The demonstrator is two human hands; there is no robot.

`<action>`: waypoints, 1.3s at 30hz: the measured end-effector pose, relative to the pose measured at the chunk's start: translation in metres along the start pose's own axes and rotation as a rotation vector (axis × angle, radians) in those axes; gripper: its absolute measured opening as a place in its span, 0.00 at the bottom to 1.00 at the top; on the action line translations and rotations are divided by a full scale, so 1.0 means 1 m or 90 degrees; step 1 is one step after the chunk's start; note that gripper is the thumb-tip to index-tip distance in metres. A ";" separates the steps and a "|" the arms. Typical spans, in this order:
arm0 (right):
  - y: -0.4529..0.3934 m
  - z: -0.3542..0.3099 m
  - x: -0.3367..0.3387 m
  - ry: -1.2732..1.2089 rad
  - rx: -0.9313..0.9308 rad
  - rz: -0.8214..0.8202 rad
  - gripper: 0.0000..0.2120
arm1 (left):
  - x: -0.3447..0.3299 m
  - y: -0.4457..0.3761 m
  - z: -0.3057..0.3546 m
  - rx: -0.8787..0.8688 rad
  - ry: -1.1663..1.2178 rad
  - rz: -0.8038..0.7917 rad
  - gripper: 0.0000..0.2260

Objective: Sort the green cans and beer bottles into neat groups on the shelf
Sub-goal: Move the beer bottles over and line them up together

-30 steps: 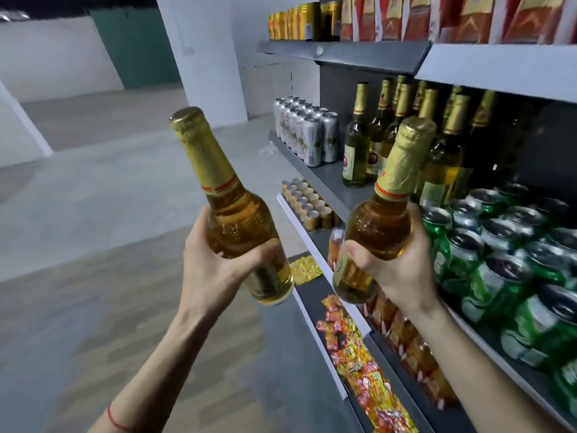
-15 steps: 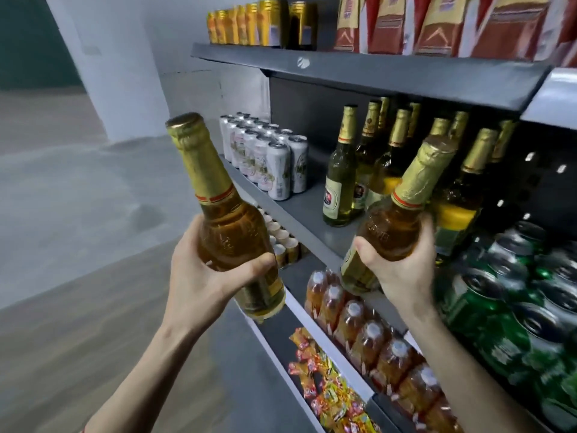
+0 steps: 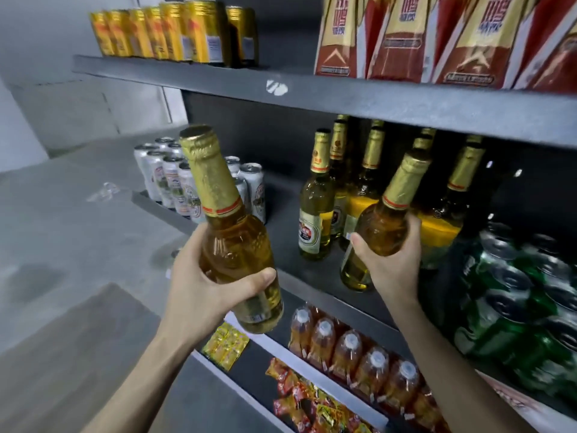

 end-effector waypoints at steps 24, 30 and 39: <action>-0.029 0.053 -0.045 0.088 -0.086 -0.018 0.43 | -0.048 -0.087 -0.015 -0.067 0.007 -0.154 0.23; -0.025 0.048 -0.043 0.147 -0.096 0.020 0.46 | -0.049 -0.097 -0.015 -0.091 0.024 -0.224 0.22; -0.022 0.034 -0.045 0.226 -0.110 0.014 0.52 | -0.044 -0.114 -0.032 -0.086 0.045 -0.293 0.25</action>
Point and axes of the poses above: each hand's wrist, its own y-axis away from the middle knuckle, its own x-axis out of the back of the hand, z = x × y, the point moved 6 cm from there along -y, towards the middle knuckle, and after that the axes turned 7 degrees about x, right-handed, at the moved point
